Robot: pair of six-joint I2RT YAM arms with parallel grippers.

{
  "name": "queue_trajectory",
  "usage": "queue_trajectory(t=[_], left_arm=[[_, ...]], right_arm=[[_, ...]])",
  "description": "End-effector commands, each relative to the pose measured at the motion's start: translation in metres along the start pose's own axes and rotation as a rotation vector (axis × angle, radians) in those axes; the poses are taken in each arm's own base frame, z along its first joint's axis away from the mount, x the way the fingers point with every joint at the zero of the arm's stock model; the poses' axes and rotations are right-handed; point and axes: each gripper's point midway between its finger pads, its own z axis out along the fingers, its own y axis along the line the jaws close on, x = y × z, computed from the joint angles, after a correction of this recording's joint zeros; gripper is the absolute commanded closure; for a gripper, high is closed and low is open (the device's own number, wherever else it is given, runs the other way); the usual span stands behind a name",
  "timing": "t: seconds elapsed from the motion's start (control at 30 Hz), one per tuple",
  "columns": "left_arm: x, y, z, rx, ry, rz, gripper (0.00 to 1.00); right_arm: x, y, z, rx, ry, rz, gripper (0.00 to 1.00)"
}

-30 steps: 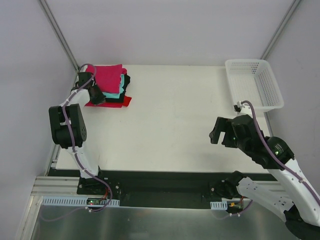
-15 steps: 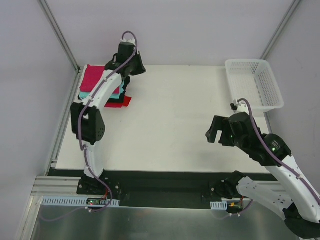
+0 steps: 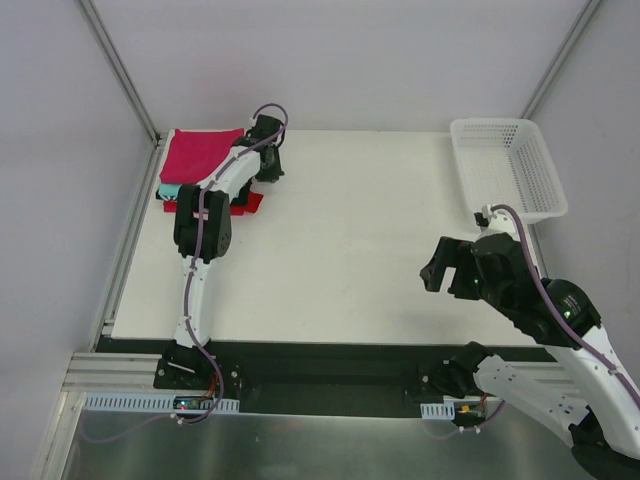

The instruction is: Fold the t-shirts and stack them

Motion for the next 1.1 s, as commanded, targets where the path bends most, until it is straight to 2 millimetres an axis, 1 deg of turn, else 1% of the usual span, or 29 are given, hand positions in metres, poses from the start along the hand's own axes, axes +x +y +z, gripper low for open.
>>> queue_trajectory(t=[0.0,0.1,0.17,0.2,0.27,0.3,0.4,0.43,0.57,0.73,0.87,0.97,1.03,1.07], left_arm=[[-0.043,0.027,-0.016,-0.063,-0.106,-0.009,1.00],[-0.044,0.045,-0.011,-0.085,-0.102,-0.029,1.00],[-0.042,0.052,-0.005,-0.074,-0.085,-0.043,1.00],[-0.045,0.062,-0.004,-0.077,-0.086,-0.062,1.00],[-0.042,0.069,0.000,-0.082,-0.074,-0.071,1.00],[-0.045,0.075,0.000,-0.084,-0.078,-0.078,1.00],[-0.046,0.079,0.003,-0.059,-0.068,-0.118,1.00],[-0.048,0.085,0.004,-0.063,-0.073,-0.134,1.00],[-0.060,0.089,0.005,-0.044,-0.089,-0.163,1.00],[-0.069,0.097,0.006,-0.017,-0.096,-0.204,1.00],[-0.081,0.113,0.001,-0.027,-0.123,-0.218,1.00],[-0.081,0.127,0.001,-0.039,-0.119,-0.209,1.00],[-0.081,0.125,-0.004,-0.027,-0.117,-0.206,1.00],[-0.077,0.122,-0.004,-0.014,-0.106,-0.206,1.00]], right_arm=[[-0.008,-0.005,-0.011,0.016,-0.022,0.008,0.04],[-0.007,-0.009,-0.013,0.026,-0.029,0.005,0.04],[-0.006,-0.012,-0.014,0.034,-0.031,0.001,0.04],[-0.007,-0.011,-0.014,0.034,-0.032,0.000,0.04],[-0.007,-0.011,-0.015,0.033,-0.034,0.001,0.04],[-0.008,-0.010,-0.015,0.030,-0.032,0.002,0.04],[-0.009,-0.007,-0.015,0.022,-0.027,0.005,0.04],[-0.010,-0.006,-0.015,0.021,-0.026,0.007,0.04],[-0.012,-0.005,-0.017,0.017,-0.029,0.005,0.04],[-0.018,-0.004,-0.021,0.015,-0.044,0.009,0.04],[-0.019,-0.002,-0.019,0.020,-0.037,0.007,0.04],[-0.018,-0.001,-0.015,0.025,-0.026,0.004,0.04],[-0.019,0.003,-0.014,0.015,-0.020,0.008,0.04],[-0.019,0.004,-0.012,0.015,-0.015,0.008,0.04]])
